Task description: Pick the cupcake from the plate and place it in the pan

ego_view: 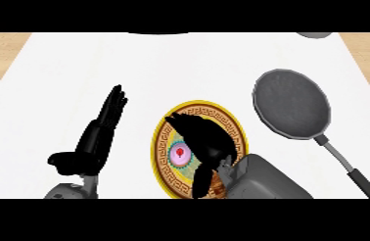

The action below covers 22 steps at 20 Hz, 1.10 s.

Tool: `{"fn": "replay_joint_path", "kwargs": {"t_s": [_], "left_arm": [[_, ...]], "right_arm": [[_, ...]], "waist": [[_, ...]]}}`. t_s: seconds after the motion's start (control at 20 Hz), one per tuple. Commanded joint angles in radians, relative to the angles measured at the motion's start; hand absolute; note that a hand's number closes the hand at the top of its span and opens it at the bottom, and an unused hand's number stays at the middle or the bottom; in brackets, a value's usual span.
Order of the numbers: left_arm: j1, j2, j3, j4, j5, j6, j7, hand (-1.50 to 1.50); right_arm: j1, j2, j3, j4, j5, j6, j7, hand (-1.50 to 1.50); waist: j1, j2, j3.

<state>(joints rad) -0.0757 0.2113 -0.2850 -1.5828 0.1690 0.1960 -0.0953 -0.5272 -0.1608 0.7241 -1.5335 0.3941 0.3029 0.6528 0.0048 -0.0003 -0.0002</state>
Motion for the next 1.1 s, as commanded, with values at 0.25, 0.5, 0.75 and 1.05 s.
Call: {"fn": "replay_joint_path", "kwargs": {"t_s": [0.25,0.5,0.75,1.05], "left_arm": [[0.013,-0.047,0.030,0.005,-0.059,-0.028,0.002,0.00],[0.005,-0.078,0.062,0.047,-0.079,-0.057,-0.036,0.00],[0.093,-0.043,0.068,-0.084,-0.059,-0.110,0.032,0.00],[0.059,-0.070,0.096,0.036,-0.065,-0.121,-0.062,0.00]], "right_arm": [[0.062,0.100,-0.097,0.104,0.152,0.000,-0.105,-1.50],[0.119,0.144,-0.108,0.079,0.206,0.020,-0.111,-1.50],[0.094,0.154,-0.141,0.146,0.213,0.051,-0.135,-1.50],[0.018,0.161,-0.052,0.402,0.185,0.006,-0.238,1.50]], "waist": [[-0.002,0.000,0.000],[-0.004,0.000,0.000],[-0.001,-0.001,0.000],[0.005,0.003,0.000]]}}
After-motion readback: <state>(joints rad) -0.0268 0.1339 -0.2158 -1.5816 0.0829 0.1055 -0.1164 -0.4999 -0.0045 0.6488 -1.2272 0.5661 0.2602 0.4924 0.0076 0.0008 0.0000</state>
